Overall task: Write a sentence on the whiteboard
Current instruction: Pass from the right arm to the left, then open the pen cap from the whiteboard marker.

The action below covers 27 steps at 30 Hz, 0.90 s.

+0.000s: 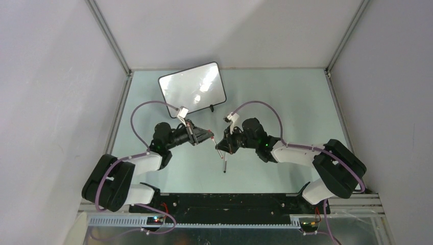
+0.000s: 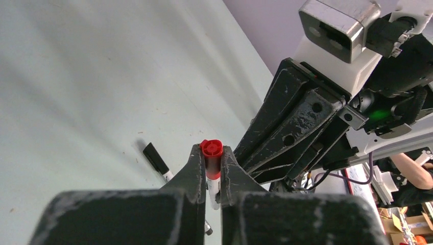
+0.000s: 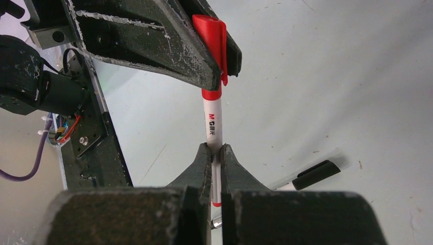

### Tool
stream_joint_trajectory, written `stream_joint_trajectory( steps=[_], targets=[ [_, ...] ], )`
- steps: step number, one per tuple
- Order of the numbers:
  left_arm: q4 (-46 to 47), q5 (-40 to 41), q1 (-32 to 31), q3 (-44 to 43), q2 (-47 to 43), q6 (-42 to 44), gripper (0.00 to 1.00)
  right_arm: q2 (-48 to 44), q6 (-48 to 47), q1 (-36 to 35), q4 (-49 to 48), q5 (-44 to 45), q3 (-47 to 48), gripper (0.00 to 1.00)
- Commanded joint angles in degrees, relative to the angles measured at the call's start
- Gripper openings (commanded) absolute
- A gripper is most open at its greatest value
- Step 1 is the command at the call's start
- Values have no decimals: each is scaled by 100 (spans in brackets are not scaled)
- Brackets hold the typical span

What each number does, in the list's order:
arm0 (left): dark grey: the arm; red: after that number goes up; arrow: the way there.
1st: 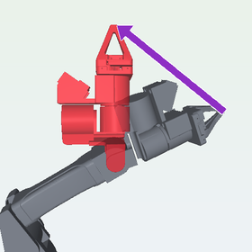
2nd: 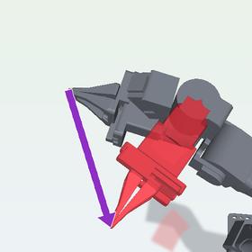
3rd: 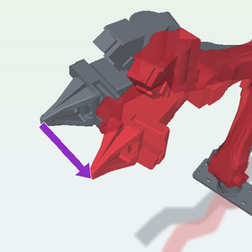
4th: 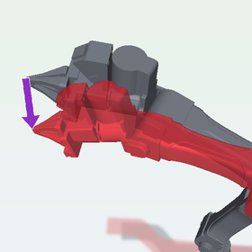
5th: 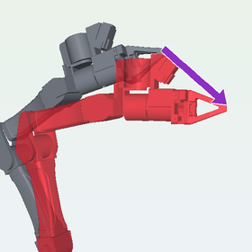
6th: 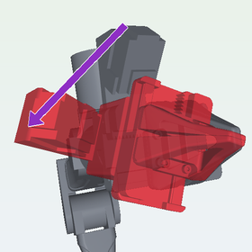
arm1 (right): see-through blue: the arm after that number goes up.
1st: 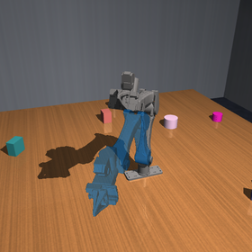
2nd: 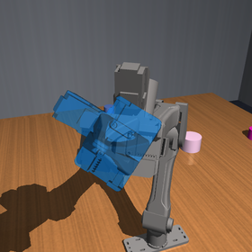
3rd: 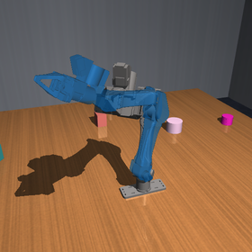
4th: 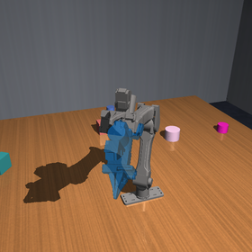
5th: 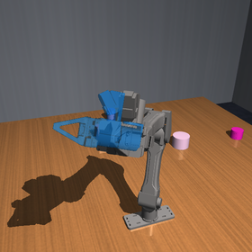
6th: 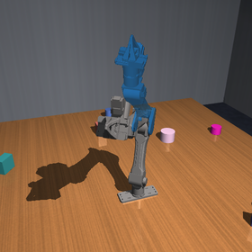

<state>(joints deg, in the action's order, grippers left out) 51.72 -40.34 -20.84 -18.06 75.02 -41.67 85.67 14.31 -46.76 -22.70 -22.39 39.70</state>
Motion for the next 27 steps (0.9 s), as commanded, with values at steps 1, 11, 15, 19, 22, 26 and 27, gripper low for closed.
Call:
stream_joint_trajectory(
  steps=[1,11,15,19,22,26,27],
  targets=[
    [272,-292,-64,-222,36,-48,0,-152,2,-23,-272,92,-6,0],
    [816,23,-59,100,-614,-454,0,-795,622,191,-1428,365,-843,95],
    [1908,469,-72,-30,-555,-1488,0,-904,1127,481,-2108,217,-1135,99],
    [3305,757,-76,-342,71,-2722,0,-1182,1918,828,-2907,269,-1684,99],
    [3573,832,-100,-640,336,-3185,0,-1737,2097,1018,-3212,406,-1964,99],
    [3598,1196,-249,-673,293,-3516,0,-2578,1893,915,-2808,730,-1970,99],
    [3599,1336,-288,-668,201,-3550,0,-2792,1923,842,-2822,891,-1972,99]
  ],
)
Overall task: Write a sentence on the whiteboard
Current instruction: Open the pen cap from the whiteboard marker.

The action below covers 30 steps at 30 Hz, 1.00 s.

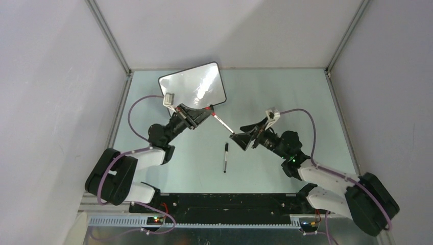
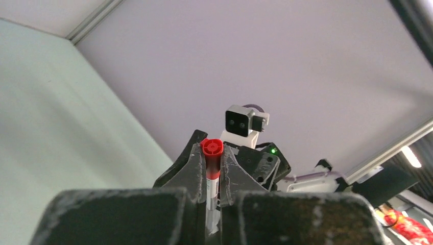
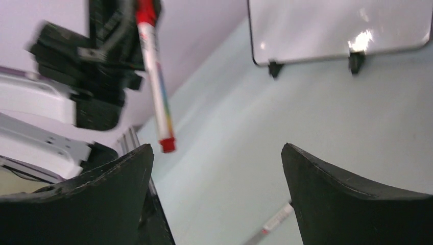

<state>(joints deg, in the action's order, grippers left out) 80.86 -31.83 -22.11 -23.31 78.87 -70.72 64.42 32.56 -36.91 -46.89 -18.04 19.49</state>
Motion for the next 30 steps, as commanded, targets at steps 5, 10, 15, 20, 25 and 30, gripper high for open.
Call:
stream_joint_trajectory(
  steps=[5,10,15,20,25,30],
  targets=[
    [672,1152,-269,-96,-523,-1097,0,-965,891,-249,-492,907,209,99],
    [669,1281,-375,-306,-518,-1403,0,-772,1222,-502,-694,1144,633,99],
    [664,1187,-463,-481,-488,-1461,0,-396,1424,-603,-979,1101,971,79],
    [463,1140,-482,-449,-641,-1297,0,-281,1361,-662,-723,980,1267,63],
    [-495,1059,-552,-544,-1026,-982,0,-245,1171,-804,-697,855,1400,47],
    [-1595,1134,-650,-726,-1471,-432,0,-175,1189,-841,-599,750,1537,38]
  ],
)
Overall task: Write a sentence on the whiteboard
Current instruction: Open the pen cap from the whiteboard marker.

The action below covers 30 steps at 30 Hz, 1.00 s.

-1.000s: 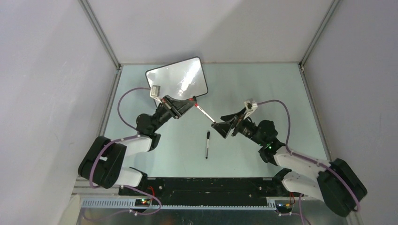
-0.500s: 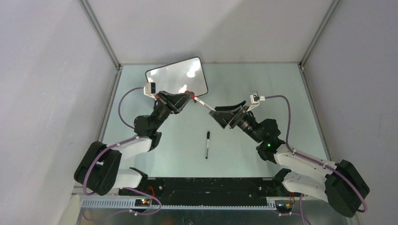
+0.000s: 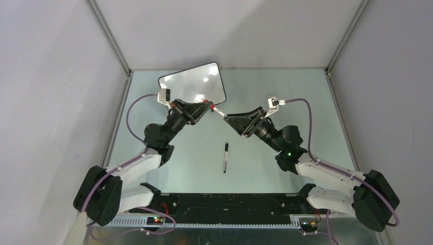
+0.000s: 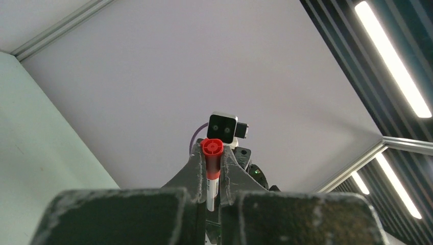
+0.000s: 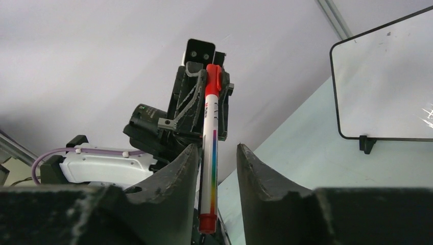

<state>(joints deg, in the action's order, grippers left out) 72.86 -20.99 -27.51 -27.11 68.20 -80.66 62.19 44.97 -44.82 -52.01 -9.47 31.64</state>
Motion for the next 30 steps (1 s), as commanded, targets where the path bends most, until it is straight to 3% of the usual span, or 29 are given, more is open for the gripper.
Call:
stream_joint_trajectory(
  steps=[1,14,19,22,30],
  targets=[
    [-859,59,-117,-360,-449,601,0,52,-38,-55,-101,-131,328,34],
    [-886,73,-132,-300,-510,548,0,108,-60,-120,-182,-289,418,24],
    [-867,109,-132,-290,-533,543,0,90,-100,-123,-71,-294,482,14],
    [-858,136,-132,-271,-550,554,0,82,-98,-122,-39,-261,484,0],
    [-836,181,176,-236,-556,426,0,-284,-106,-99,275,-59,197,0]
  ],
)
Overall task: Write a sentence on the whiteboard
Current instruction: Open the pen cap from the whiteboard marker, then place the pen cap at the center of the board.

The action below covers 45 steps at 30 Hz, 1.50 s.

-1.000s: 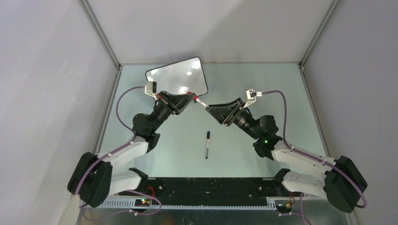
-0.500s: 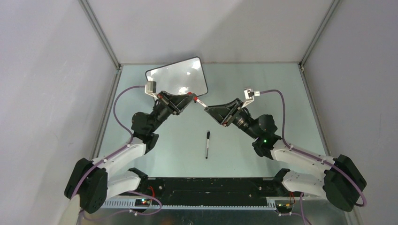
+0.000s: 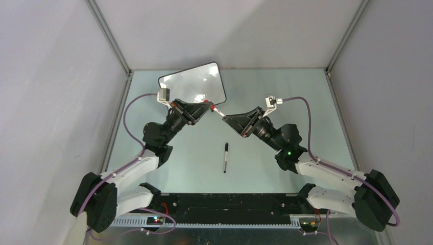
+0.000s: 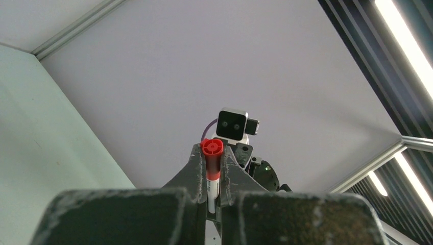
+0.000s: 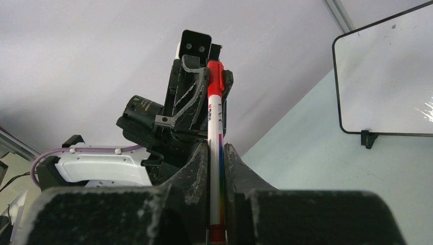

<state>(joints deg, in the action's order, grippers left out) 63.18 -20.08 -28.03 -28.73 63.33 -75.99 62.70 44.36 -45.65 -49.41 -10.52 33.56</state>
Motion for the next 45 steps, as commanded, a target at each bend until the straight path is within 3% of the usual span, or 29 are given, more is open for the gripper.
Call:
stream_joint_trajectory(
  steps=[1,7,15,19,21,22,23,25,30,36,41,45],
  targets=[
    [107,55,428,-86,-58,-178,0,-449,-16,9,30,22,-114,0],
    [342,-51,1007,-80,-69,-484,0,-1090,-19,85,652,-122,-596,0],
    [-12,141,1142,40,-292,-187,0,-1779,1,295,1252,-136,-1021,0],
    [-1019,224,1048,25,-430,338,0,-2342,-254,706,2275,69,-1027,0],
    [-2067,422,861,-123,-470,954,0,-2748,-418,1036,2914,389,-1022,0],
    [-3435,525,643,-401,-396,1523,0,-3005,-540,1288,3106,488,-1010,0],
    [-3809,789,502,-811,-323,2158,0,-3210,-598,1414,3542,678,-970,0],
    [-5148,1198,97,-1314,29,2816,0,-3388,-746,1789,4338,1058,-784,0],
    [-5824,1392,-496,-1933,1276,3176,0,-3455,-1012,2396,6069,2132,-197,0],
    [-6802,1732,-1272,-3087,2711,3606,0,-3360,-179,2399,7330,2967,111,0],
    [-7088,1791,-1621,-3763,3591,3695,0,-3333,683,2209,8034,3222,291,0],
    [-7193,1842,-1719,-4031,3950,3696,1,-3357,769,2196,7987,2637,278,0]
  ],
)
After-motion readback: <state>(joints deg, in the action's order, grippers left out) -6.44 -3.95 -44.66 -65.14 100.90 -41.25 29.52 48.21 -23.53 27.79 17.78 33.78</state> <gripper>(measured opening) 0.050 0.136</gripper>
